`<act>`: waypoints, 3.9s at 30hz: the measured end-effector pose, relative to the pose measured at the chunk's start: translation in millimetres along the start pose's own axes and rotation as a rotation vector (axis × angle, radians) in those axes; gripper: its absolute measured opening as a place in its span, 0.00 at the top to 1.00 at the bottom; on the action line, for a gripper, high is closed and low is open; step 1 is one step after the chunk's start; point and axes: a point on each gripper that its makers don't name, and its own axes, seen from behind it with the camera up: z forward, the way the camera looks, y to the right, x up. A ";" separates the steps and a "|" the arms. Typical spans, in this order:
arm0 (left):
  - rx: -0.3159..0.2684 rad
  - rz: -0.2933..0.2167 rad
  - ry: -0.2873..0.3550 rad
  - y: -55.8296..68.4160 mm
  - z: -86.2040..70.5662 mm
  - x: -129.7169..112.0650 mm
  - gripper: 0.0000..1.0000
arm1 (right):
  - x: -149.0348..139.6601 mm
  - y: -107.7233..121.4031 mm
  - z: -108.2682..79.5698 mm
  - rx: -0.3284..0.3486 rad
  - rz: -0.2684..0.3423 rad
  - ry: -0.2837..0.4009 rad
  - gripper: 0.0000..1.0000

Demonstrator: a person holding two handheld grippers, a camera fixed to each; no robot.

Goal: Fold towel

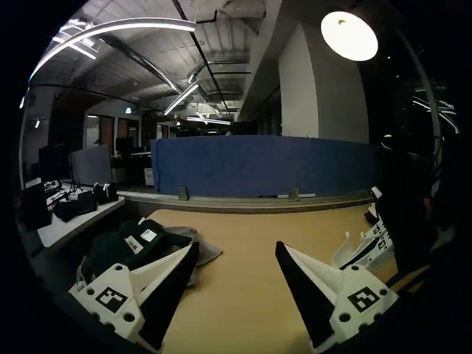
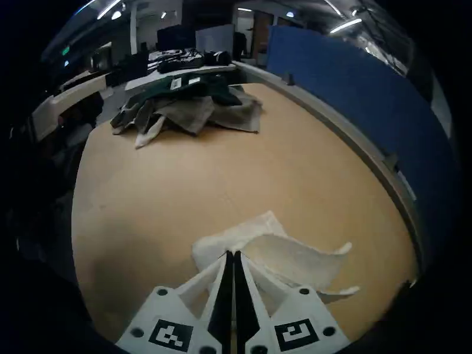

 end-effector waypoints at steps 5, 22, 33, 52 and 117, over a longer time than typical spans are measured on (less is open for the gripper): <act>0.013 -0.007 -0.009 -7.9 -3.9 -7.4 0.04 | -13.3 -28.4 26.9 0.067 -0.016 -0.049 0.99; 0.027 -0.019 -0.019 -17.3 -1.1 -15.5 0.04 | -34.1 -40.8 50.7 0.107 0.010 -0.089 0.85; 0.015 -0.009 -0.018 -10.8 5.8 -8.6 0.04 | -13.8 -11.0 3.0 0.019 0.064 0.041 0.05; 0.007 -0.006 -0.009 -3.1 12.2 -0.7 0.04 | -70.9 20.7 -29.8 -0.137 0.178 0.025 0.00; 0.004 -0.002 0.020 0.3 12.1 15.8 0.04 | -30.1 29.4 -46.0 -0.129 0.290 0.095 0.94</act>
